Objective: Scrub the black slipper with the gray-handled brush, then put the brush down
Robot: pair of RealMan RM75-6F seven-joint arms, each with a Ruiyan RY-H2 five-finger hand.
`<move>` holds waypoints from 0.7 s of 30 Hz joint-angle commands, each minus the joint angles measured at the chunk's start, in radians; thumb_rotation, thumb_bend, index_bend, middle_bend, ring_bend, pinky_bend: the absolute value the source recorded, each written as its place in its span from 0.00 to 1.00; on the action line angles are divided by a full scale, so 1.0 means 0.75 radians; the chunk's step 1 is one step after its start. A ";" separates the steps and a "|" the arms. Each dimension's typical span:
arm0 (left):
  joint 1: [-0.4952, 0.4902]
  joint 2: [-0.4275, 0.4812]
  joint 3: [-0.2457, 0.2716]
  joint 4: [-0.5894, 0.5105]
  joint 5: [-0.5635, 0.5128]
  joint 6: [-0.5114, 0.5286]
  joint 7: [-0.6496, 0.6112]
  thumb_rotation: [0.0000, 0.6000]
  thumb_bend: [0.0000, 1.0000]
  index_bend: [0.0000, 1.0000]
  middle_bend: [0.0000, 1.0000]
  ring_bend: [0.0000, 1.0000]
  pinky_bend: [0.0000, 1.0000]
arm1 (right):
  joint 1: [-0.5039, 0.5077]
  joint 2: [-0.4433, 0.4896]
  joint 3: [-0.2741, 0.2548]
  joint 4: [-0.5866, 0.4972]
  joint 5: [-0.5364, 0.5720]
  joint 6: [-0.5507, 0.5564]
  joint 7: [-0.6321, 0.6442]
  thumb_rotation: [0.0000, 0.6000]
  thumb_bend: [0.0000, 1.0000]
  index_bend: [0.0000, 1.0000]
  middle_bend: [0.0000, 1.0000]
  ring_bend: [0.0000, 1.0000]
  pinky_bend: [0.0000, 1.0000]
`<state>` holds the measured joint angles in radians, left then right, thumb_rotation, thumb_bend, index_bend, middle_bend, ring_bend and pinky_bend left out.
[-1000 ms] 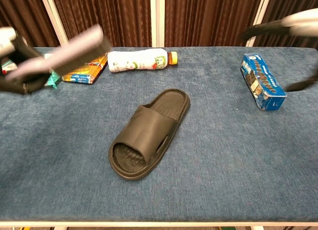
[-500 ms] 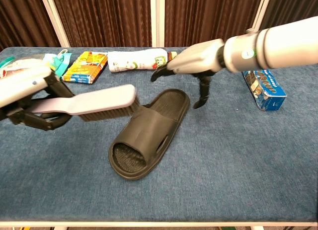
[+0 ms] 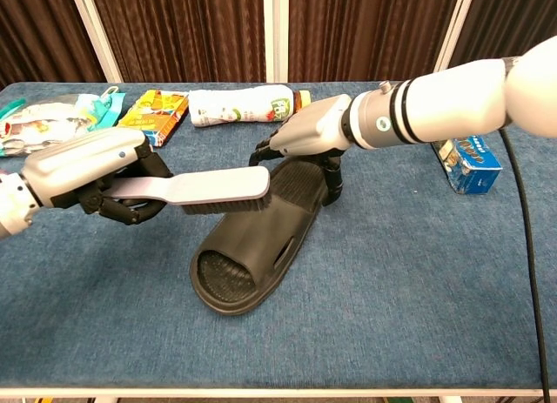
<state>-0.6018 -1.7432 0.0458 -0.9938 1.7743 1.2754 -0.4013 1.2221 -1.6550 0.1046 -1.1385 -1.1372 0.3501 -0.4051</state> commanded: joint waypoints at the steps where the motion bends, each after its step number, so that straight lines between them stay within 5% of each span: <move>1: -0.004 -0.014 0.000 0.015 -0.002 0.016 -0.002 1.00 0.61 1.00 1.00 1.00 1.00 | 0.035 -0.036 -0.026 0.051 0.045 -0.008 -0.024 1.00 0.08 0.00 0.01 0.00 0.00; 4: -0.009 -0.026 0.008 0.032 0.000 0.019 -0.001 1.00 0.61 1.00 1.00 1.00 1.00 | 0.057 -0.063 -0.044 0.086 0.071 -0.005 -0.038 1.00 0.09 0.03 0.08 0.00 0.00; 12: -0.040 -0.077 0.007 0.122 -0.018 -0.003 -0.039 1.00 0.61 1.00 1.00 1.00 1.00 | 0.064 -0.098 -0.070 0.108 0.059 0.053 -0.032 1.00 0.17 0.51 0.40 0.17 0.12; 21: -0.082 -0.159 0.022 0.297 -0.014 -0.029 -0.048 1.00 0.61 1.00 1.00 1.00 1.00 | 0.055 -0.069 -0.082 0.075 0.051 0.081 -0.007 1.00 0.17 0.57 0.42 0.19 0.17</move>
<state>-0.6545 -1.8428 0.0554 -0.8023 1.7604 1.2621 -0.4417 1.2638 -1.7084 0.0437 -1.0805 -1.0995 0.4090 -0.4111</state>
